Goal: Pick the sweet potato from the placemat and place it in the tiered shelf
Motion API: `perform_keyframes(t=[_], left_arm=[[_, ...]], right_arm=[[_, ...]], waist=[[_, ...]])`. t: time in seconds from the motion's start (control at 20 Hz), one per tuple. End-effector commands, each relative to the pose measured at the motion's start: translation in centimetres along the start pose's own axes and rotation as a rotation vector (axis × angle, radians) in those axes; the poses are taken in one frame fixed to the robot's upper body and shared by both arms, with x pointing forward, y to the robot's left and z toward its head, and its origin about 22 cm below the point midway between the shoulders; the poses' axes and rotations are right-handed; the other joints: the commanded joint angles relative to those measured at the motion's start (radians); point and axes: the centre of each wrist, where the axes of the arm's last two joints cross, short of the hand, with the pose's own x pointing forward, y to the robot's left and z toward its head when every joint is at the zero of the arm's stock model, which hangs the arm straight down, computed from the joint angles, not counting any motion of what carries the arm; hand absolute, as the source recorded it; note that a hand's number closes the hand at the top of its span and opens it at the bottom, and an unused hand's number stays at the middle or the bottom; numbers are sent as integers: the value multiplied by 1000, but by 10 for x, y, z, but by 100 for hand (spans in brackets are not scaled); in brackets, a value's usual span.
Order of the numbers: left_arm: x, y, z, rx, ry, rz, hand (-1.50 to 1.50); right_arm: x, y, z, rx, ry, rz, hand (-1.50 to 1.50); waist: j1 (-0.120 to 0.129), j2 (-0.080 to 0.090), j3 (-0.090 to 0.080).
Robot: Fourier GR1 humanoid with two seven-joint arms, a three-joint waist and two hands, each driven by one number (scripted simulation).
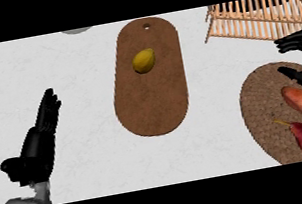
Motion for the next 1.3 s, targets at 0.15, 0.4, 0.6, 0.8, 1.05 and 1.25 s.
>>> perform_keyframes(t=[0.15, 0.4, 0.6, 0.8, 1.05, 1.25], left_arm=[[3, -28, -21, -117, 26, -27, 0], [4, -29, -32, -128, 14, -43, 0], [6, -45, -34, -148, 22, -36, 0], [-2, -40, -25, -172, 32, -35, 0], [4, -40, -28, -156, 43, -49, 0], [0, -31, -28, -135, 33, -58, 0]], right_arm=[[-71, -60, 50, -279, -56, -117, -150], [-62, -111, 65, -129, -108, -249, -150], [-40, -127, 67, 141, -22, -96, -150], [-3, -150, 51, 197, -19, 39, -150], [31, -151, 35, 335, 69, 225, -150], [58, -134, 20, 499, 106, 395, -150]], waist=[[37, -14, -4], [57, -18, -5], [53, -22, -6], [67, -24, -7], [56, -31, -9], [43, -37, -11]])
